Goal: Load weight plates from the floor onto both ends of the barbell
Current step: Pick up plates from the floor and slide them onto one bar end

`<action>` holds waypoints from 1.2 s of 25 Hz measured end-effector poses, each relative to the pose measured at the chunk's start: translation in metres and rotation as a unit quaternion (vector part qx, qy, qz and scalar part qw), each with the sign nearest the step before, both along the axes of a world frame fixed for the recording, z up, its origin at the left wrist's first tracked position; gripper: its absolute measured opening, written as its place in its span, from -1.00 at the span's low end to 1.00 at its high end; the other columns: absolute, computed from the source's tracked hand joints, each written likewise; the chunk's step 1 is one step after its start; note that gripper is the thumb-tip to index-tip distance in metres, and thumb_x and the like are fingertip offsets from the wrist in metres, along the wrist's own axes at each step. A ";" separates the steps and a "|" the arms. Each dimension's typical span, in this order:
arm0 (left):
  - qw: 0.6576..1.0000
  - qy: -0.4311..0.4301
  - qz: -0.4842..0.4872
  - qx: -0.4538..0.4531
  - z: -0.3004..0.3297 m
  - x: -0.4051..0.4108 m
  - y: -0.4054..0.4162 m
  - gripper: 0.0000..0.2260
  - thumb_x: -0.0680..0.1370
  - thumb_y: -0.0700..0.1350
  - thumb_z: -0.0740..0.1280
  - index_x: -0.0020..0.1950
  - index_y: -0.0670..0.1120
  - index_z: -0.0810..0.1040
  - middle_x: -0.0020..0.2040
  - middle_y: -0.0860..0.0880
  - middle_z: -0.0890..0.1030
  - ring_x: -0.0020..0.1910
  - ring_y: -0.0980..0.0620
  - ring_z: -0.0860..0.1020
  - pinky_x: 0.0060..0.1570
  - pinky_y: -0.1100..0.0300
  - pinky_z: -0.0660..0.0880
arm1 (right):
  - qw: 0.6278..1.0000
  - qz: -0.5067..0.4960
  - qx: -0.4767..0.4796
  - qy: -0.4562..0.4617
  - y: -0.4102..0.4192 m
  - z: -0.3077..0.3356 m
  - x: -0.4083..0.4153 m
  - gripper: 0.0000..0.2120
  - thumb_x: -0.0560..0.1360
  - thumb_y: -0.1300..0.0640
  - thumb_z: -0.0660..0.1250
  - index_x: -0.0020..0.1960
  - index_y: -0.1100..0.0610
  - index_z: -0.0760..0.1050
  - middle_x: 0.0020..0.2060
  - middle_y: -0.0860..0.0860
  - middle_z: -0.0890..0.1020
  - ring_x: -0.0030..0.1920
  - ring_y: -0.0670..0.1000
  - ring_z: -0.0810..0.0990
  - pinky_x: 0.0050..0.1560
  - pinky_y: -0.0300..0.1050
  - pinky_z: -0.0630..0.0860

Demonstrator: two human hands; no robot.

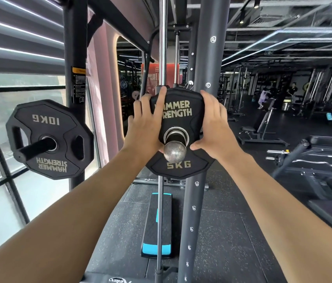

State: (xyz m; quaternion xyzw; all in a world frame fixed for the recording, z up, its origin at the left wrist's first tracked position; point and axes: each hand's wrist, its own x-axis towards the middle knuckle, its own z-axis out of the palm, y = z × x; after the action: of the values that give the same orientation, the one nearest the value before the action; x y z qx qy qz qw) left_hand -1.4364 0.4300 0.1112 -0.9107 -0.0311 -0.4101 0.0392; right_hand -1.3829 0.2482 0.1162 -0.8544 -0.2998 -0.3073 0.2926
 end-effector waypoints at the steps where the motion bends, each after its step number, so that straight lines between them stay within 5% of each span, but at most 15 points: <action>1: 1.000 -0.001 0.004 0.004 0.000 0.005 0.002 0.26 0.20 -0.05 0.67 0.64 -0.03 -0.15 0.42 -0.25 0.25 0.33 -0.25 0.32 0.05 -0.16 0.53 | 1.000 -0.002 0.005 -0.001 0.002 0.000 0.005 0.35 0.05 0.22 0.73 0.60 0.03 -0.04 0.55 -0.05 0.14 0.53 0.13 0.11 0.43 0.35 0.27; 9: 0.996 -0.024 0.010 0.084 0.010 0.061 0.012 0.33 0.11 -0.02 0.71 0.63 0.06 -0.12 0.39 -0.21 0.30 0.29 -0.23 0.38 0.12 -0.22 0.54 | 0.995 -0.038 0.085 0.019 0.016 -0.020 0.045 0.32 0.10 0.21 0.72 0.61 0.14 -0.06 0.55 0.05 0.15 0.51 0.18 0.18 0.49 0.13 0.24; 30: 0.983 0.017 0.030 0.182 0.027 0.128 0.009 0.17 0.31 -0.25 0.58 0.62 0.13 -0.18 0.56 -0.17 0.17 0.47 -0.30 0.23 0.31 -0.31 0.38 | 0.975 -0.181 0.105 0.080 0.048 -0.036 0.088 0.28 0.25 0.13 0.66 0.62 0.20 -0.20 0.56 0.13 0.13 0.33 0.28 0.43 0.35 0.12 0.41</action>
State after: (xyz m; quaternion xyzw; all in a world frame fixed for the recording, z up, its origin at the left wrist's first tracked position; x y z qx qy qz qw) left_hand -1.3085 0.4385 0.1378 -0.8937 0.0175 -0.3922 0.2172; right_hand -1.2949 0.2963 0.0804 -0.8809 -0.0817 -0.3160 0.3428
